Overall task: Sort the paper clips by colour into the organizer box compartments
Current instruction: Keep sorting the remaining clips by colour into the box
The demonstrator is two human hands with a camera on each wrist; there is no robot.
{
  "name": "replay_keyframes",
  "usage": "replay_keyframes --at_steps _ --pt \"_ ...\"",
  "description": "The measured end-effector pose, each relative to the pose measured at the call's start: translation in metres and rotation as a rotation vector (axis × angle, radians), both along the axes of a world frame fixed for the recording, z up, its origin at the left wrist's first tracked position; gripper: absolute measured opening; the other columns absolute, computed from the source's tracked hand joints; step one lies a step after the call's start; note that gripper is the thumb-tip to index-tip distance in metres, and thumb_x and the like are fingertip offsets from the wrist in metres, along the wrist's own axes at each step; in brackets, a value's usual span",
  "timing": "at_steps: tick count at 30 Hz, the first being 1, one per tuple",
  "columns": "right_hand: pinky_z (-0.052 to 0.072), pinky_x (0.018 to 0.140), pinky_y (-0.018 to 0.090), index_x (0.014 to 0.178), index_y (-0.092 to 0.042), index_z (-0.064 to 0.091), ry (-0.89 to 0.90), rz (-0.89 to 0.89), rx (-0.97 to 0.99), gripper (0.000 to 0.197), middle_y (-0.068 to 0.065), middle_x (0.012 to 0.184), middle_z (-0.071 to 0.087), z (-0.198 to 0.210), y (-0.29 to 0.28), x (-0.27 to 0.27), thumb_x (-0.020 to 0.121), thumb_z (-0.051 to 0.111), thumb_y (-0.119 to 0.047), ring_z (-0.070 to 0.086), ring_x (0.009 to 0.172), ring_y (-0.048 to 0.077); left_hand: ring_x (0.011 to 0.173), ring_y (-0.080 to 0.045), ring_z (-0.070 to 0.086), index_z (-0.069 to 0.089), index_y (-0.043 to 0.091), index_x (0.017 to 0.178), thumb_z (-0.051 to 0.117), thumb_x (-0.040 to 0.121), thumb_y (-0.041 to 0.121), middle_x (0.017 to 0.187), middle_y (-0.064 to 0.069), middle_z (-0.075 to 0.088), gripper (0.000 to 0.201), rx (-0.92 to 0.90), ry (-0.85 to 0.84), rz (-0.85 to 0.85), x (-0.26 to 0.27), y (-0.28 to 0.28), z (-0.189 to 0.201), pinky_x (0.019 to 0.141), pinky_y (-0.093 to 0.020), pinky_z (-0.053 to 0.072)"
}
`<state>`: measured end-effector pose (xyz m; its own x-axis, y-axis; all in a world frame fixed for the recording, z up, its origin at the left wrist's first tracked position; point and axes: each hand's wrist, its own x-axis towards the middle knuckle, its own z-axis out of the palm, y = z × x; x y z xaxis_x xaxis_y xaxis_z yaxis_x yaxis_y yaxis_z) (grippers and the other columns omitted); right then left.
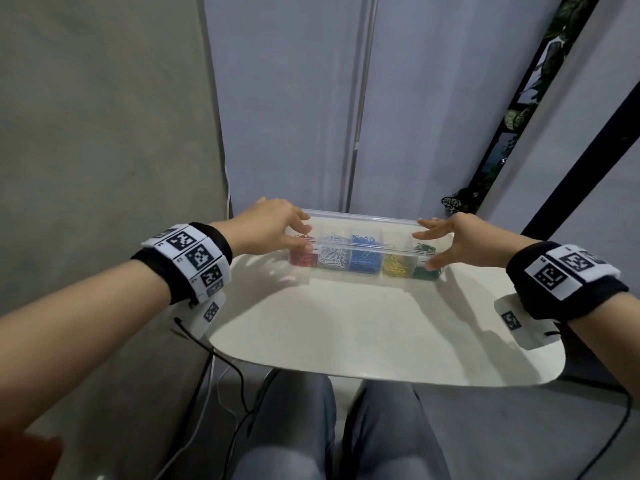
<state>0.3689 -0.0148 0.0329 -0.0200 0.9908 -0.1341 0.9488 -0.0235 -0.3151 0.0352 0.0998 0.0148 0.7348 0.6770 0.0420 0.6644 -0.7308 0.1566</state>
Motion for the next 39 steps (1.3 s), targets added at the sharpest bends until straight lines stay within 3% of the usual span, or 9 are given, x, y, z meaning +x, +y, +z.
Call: replay_keyframes --at_steps 4,8,16,20,23,28,32,36,39 --pt "0.017 0.119 0.037 0.138 -0.020 0.052 -0.067 0.038 0.047 0.076 -0.005 0.154 0.031 -0.008 -0.004 -0.001 0.070 0.085 -0.026 0.024 0.145 0.014 0.125 -0.018 0.050 0.068 0.024 0.120 0.063 0.088 0.048 0.138 0.005 0.056 0.040 0.152 0.080 -0.020 0.010 -0.002 0.004 0.093 -0.034 0.028" --pt "0.022 0.118 0.042 0.141 -0.021 0.048 -0.134 0.049 0.099 0.080 -0.004 0.155 0.030 -0.016 -0.007 -0.001 0.070 0.085 -0.029 0.024 0.146 0.017 0.099 -0.021 0.061 0.072 0.022 0.107 0.063 0.087 0.050 0.112 0.005 0.070 0.036 0.296 0.169 -0.049 0.018 -0.005 0.006 0.088 -0.033 0.029" --pt "0.024 0.116 0.050 0.140 -0.023 0.049 -0.110 0.004 0.138 0.077 -0.007 0.153 0.034 -0.023 -0.010 -0.006 0.072 0.083 -0.032 0.022 0.146 0.019 0.063 -0.025 0.045 0.061 0.017 0.074 0.056 0.088 0.052 0.070 0.001 0.060 0.038 0.407 0.278 -0.024 0.020 -0.014 0.001 0.086 -0.033 0.036" --pt "0.027 0.114 0.044 0.136 -0.017 0.054 -0.068 -0.017 0.174 0.073 -0.004 0.153 0.037 -0.022 -0.012 -0.009 0.071 0.085 -0.027 0.032 0.141 0.023 0.079 -0.027 0.054 0.067 0.015 0.095 0.062 0.085 0.052 0.089 -0.002 0.066 0.038 0.345 0.241 -0.010 0.020 -0.014 0.005 0.078 -0.029 0.031" --pt "0.027 0.113 0.036 0.136 -0.017 0.054 -0.034 -0.059 0.143 0.077 -0.003 0.150 0.041 -0.013 -0.012 -0.012 0.068 0.086 -0.031 0.034 0.139 0.022 0.087 -0.025 0.052 0.060 0.016 0.105 0.075 0.074 0.054 0.108 -0.001 0.059 0.051 0.173 0.119 0.009 0.019 -0.002 0.009 0.078 -0.034 0.041" --pt "0.033 0.101 0.032 0.128 -0.019 0.060 -0.161 -0.049 0.116 0.069 0.006 0.139 0.053 -0.002 -0.008 -0.019 0.065 0.087 -0.031 0.047 0.126 0.026 0.089 -0.027 0.054 0.055 0.013 0.100 0.079 0.066 0.057 0.084 0.000 0.056 0.061 0.005 0.186 0.011 0.029 0.014 0.015 0.075 -0.041 0.048" --pt "0.042 0.091 0.038 0.124 -0.018 0.051 -0.254 -0.040 0.103 0.070 0.006 0.120 0.059 -0.001 -0.006 -0.024 0.065 0.085 -0.037 0.051 0.110 0.027 0.081 -0.028 0.052 0.045 0.018 0.073 0.072 0.066 0.067 0.076 -0.002 0.056 0.056 0.125 0.286 -0.032 0.032 0.017 0.015 0.072 -0.041 0.047" --pt "0.044 0.092 0.042 0.129 -0.019 0.044 -0.298 -0.026 0.098 0.076 0.008 0.122 0.058 0.000 -0.005 -0.028 0.067 0.083 -0.038 0.050 0.111 0.029 0.085 -0.023 0.048 0.059 0.011 0.085 0.061 0.075 0.068 0.085 -0.003 0.060 0.058 0.330 0.420 -0.104 0.034 0.016 0.006 0.072 -0.034 0.032" --pt "0.045 0.087 0.043 0.128 -0.019 0.040 -0.303 -0.033 0.090 0.076 0.010 0.117 0.058 0.000 -0.005 -0.029 0.067 0.083 -0.037 0.050 0.105 0.029 0.083 -0.022 0.043 0.060 0.010 0.087 0.059 0.078 0.065 0.087 -0.004 0.060 0.056 0.357 0.411 -0.121 0.032 0.018 0.003 0.072 -0.032 0.025"
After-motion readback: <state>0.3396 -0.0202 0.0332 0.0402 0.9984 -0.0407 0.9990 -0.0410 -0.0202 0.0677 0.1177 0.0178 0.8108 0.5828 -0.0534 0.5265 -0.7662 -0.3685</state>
